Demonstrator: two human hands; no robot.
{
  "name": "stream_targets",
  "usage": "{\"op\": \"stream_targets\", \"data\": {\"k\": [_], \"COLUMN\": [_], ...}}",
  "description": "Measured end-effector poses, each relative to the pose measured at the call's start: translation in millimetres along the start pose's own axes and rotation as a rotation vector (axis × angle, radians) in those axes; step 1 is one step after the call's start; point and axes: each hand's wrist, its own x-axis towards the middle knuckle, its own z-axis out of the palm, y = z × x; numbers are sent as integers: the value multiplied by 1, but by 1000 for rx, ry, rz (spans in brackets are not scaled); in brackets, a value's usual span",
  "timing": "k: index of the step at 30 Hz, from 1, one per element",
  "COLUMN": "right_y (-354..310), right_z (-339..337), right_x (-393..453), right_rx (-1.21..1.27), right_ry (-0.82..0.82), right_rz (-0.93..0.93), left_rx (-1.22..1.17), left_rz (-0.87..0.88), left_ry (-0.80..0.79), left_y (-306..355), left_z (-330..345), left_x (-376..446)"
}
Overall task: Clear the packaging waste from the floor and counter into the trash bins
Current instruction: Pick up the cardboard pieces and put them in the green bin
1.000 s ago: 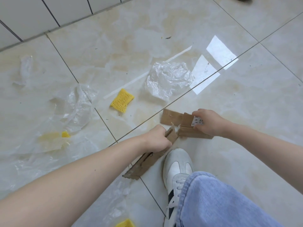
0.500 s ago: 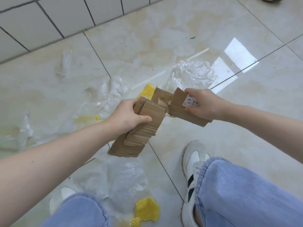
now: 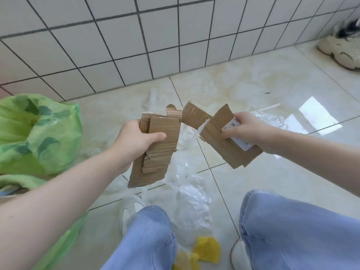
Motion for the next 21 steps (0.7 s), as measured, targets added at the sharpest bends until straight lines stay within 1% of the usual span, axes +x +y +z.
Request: {"op": "stream_targets", "data": {"k": [4, 9, 12, 15, 18, 21], "right_y": [-69, -148, -184, -214, -236, -248], "right_z": [15, 52, 89, 130, 173, 215], "right_x": [-21, -51, -67, -80, -89, -93], "right_rx": [22, -59, -44, 36, 127, 215], "right_ry": [-58, -173, -281, -363, -432, -513], "right_rz": [-43, -180, -296, -372, -384, -375], "left_rx": [-150, -305, -313, -339, -374, -427], "left_rz": [42, 159, 189, 170, 168, 138], "left_ry": [204, 438, 550, 658, 773, 853], "left_y": [17, 23, 8, -13, -35, -59], "left_z": [-73, -166, -211, -241, -264, -285], "left_x": [-43, -107, -147, -182, -207, -223]}}
